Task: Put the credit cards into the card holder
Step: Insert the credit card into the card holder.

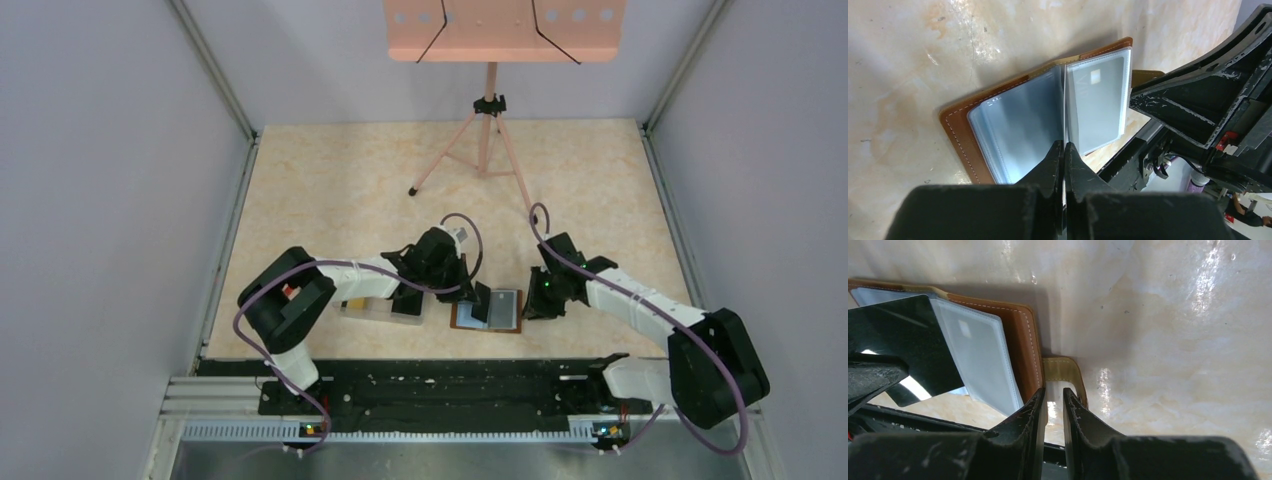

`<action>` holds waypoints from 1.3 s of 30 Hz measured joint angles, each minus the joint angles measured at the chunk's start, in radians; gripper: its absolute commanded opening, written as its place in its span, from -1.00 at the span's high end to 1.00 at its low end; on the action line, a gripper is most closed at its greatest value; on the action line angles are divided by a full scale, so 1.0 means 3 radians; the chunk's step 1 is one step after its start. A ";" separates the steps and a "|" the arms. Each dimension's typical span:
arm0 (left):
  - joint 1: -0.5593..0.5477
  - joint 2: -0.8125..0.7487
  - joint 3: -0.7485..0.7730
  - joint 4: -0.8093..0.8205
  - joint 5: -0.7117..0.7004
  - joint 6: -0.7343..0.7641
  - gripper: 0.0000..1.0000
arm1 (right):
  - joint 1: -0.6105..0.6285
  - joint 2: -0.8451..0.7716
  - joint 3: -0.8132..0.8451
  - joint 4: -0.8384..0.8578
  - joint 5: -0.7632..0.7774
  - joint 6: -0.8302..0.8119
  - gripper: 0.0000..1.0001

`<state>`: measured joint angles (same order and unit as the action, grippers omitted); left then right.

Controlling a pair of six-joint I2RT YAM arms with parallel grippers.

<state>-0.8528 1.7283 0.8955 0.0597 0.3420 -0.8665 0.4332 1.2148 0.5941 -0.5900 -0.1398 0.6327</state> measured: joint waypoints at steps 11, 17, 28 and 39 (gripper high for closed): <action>0.0000 0.0038 -0.0174 0.0318 0.0097 -0.0231 1.00 | -0.0038 0.0074 -0.0132 0.0144 -0.0095 0.0025 0.66; 0.0000 0.0038 -0.0186 0.0389 0.0118 -0.0306 1.00 | -0.0041 0.0081 -0.0148 0.0209 -0.0149 0.0028 0.67; 0.0000 0.0036 -0.0217 0.0425 0.0132 -0.0394 1.00 | -0.0041 0.0085 -0.0149 0.0233 -0.0156 0.0024 0.67; -0.0004 0.0058 -0.0295 0.0512 0.0132 -0.0511 1.00 | -0.0043 0.0099 -0.0149 0.0248 -0.0177 0.0023 0.67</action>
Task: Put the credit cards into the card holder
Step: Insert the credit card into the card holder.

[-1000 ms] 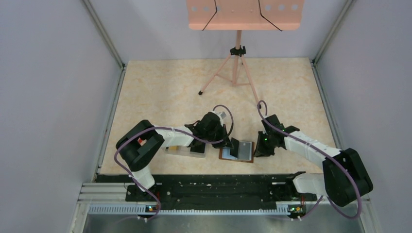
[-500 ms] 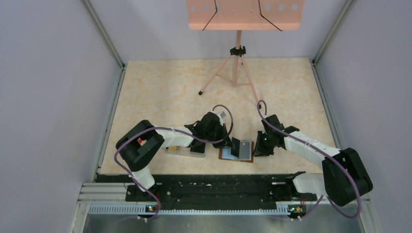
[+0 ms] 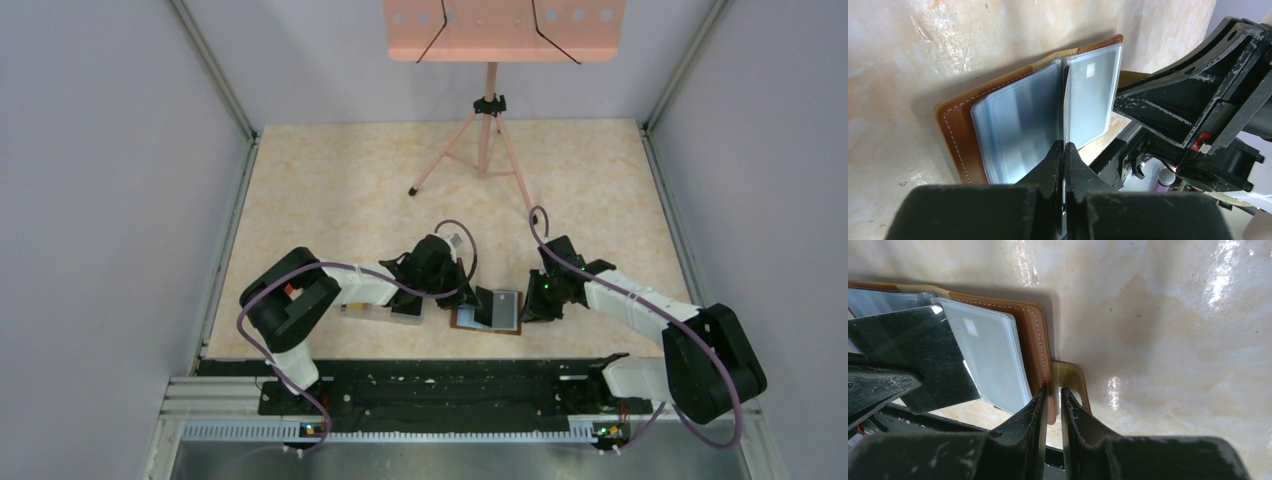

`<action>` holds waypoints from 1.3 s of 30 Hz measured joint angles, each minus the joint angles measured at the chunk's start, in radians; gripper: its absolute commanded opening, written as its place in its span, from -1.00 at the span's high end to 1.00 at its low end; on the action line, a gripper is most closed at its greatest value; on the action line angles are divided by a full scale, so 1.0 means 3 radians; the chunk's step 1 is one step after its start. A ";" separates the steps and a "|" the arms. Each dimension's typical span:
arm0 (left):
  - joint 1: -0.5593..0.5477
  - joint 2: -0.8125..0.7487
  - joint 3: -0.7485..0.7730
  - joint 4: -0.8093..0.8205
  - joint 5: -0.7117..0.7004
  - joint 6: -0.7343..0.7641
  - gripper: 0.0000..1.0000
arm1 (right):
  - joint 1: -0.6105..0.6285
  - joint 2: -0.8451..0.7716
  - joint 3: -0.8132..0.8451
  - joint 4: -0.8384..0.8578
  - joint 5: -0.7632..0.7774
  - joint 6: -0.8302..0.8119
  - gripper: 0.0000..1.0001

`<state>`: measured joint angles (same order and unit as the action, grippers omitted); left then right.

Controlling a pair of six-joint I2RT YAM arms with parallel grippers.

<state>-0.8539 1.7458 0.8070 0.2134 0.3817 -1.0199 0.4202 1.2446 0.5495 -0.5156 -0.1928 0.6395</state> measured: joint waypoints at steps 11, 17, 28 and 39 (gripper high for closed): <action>-0.0036 0.0043 -0.0084 0.0149 -0.0004 -0.0121 1.00 | 0.0000 0.0005 0.0000 0.0013 -0.0022 -0.0001 0.68; -0.0036 0.0057 -0.0106 0.0169 -0.0009 -0.0178 1.00 | 0.0000 0.0005 -0.0019 0.0055 -0.0057 -0.0001 0.68; -0.0036 0.0193 0.0061 0.0058 0.0045 -0.0173 1.00 | -0.0014 0.0005 -0.0025 0.0072 -0.0088 -0.0003 0.72; -0.0036 0.0320 0.0085 0.0280 0.0149 -0.0217 1.00 | -0.0015 0.0005 -0.0031 0.0074 -0.0086 -0.0009 0.76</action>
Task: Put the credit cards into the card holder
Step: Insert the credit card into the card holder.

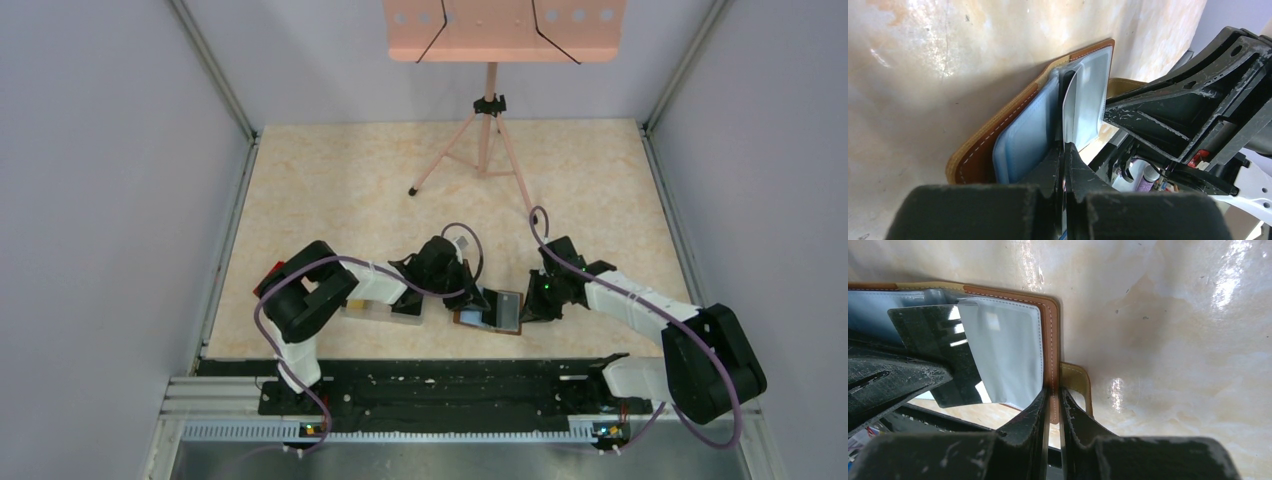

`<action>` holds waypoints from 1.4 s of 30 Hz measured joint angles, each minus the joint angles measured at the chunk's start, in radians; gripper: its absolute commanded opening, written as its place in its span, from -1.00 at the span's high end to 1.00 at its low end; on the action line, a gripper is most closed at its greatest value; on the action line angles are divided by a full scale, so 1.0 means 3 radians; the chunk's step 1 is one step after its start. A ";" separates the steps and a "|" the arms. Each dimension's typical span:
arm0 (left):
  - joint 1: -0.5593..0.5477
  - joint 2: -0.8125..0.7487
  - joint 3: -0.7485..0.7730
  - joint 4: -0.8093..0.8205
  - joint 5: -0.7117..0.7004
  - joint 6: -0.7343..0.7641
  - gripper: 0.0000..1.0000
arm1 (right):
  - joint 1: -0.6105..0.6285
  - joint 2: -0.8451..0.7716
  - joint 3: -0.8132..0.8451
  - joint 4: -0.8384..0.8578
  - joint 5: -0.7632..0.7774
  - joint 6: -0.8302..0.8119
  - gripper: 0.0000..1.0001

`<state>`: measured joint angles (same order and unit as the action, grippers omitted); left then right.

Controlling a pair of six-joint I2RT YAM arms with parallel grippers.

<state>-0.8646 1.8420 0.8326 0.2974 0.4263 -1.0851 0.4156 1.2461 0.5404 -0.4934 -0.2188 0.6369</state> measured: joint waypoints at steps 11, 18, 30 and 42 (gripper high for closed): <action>-0.0010 0.0045 0.0029 -0.0047 -0.0046 -0.0022 0.39 | 0.0000 -0.0004 -0.0010 0.0013 -0.0029 0.0000 0.76; -0.0153 -0.0042 0.0432 -0.0861 -0.0352 0.0289 0.07 | 0.0000 -0.0004 -0.0014 0.0025 -0.0056 0.0000 0.76; -0.0234 0.0153 0.1094 -0.1876 -0.0538 0.0675 0.00 | 0.0000 -0.0004 -0.0014 0.0025 -0.0078 0.0000 0.76; -0.0275 0.0369 0.1356 -0.1911 -0.0286 0.0743 -0.07 | -0.0005 -0.0009 -0.0013 0.0006 -0.0088 -0.0022 0.76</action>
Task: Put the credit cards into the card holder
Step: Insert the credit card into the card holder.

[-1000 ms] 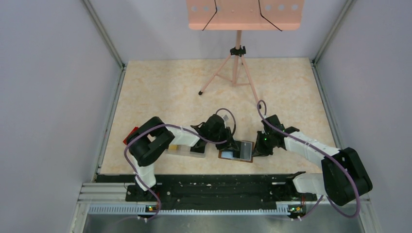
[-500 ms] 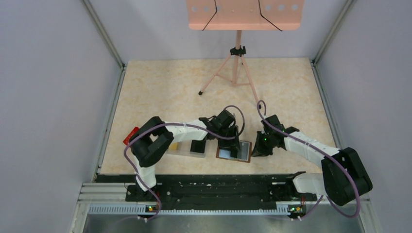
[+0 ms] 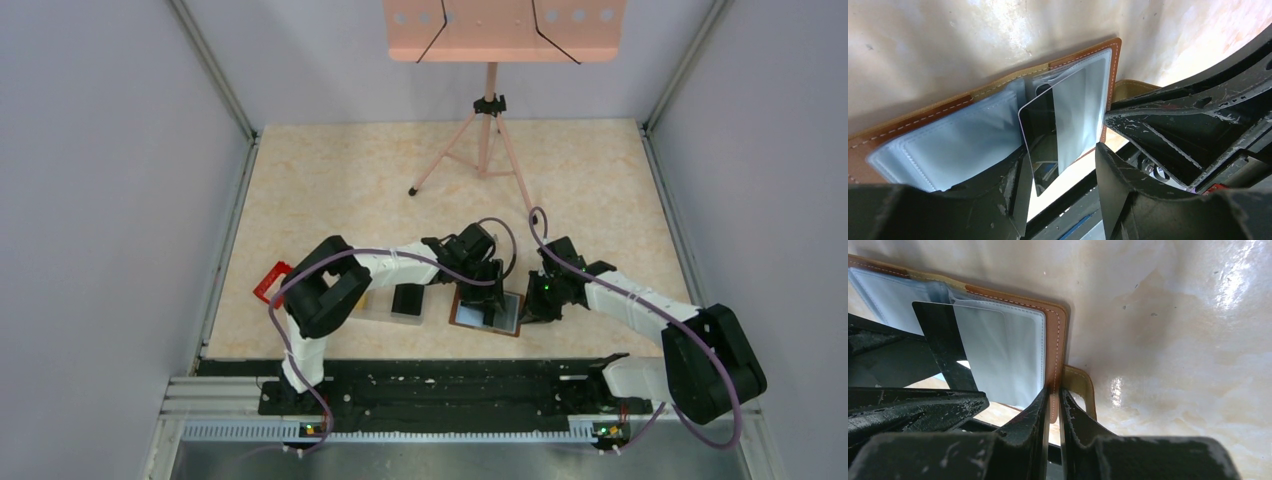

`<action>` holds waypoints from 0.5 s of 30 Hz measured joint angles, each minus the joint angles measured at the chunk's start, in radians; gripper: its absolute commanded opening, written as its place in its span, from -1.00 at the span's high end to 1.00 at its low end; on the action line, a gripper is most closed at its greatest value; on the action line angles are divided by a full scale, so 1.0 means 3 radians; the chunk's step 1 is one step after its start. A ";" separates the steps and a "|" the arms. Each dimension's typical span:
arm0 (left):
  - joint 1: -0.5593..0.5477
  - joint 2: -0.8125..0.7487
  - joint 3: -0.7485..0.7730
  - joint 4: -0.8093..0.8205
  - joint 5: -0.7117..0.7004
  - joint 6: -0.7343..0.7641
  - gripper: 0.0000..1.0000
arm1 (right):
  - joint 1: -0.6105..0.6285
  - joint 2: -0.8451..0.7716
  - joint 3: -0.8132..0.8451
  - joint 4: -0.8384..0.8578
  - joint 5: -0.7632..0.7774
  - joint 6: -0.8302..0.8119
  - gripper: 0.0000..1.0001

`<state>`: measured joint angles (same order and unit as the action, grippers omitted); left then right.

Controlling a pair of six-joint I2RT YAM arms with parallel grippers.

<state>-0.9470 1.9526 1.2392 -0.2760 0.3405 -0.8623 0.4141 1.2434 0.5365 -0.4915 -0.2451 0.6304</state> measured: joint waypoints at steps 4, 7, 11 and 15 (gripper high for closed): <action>-0.0001 0.0010 0.0015 0.0004 0.0047 0.0023 -0.12 | 0.0000 -0.0008 0.0000 -0.0022 0.0000 -0.0008 0.76; -0.0019 0.0014 0.0100 -0.0173 -0.0028 0.0111 -0.16 | 0.0000 -0.0008 0.0000 -0.0022 -0.0001 -0.0008 0.76; -0.0081 0.0014 0.0267 -0.0515 -0.0233 0.0270 -0.19 | 0.0000 -0.0020 0.0000 -0.0014 -0.0003 -0.0008 0.76; -0.0111 0.0032 0.0360 -0.0718 -0.0322 0.0369 -0.18 | 0.0000 -0.0020 0.0000 -0.0009 -0.0003 -0.0006 0.76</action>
<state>-0.9802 1.9621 1.3472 -0.4915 0.2440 -0.7517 0.4141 1.2373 0.5365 -0.4942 -0.2459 0.6285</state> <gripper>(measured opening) 0.592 0.122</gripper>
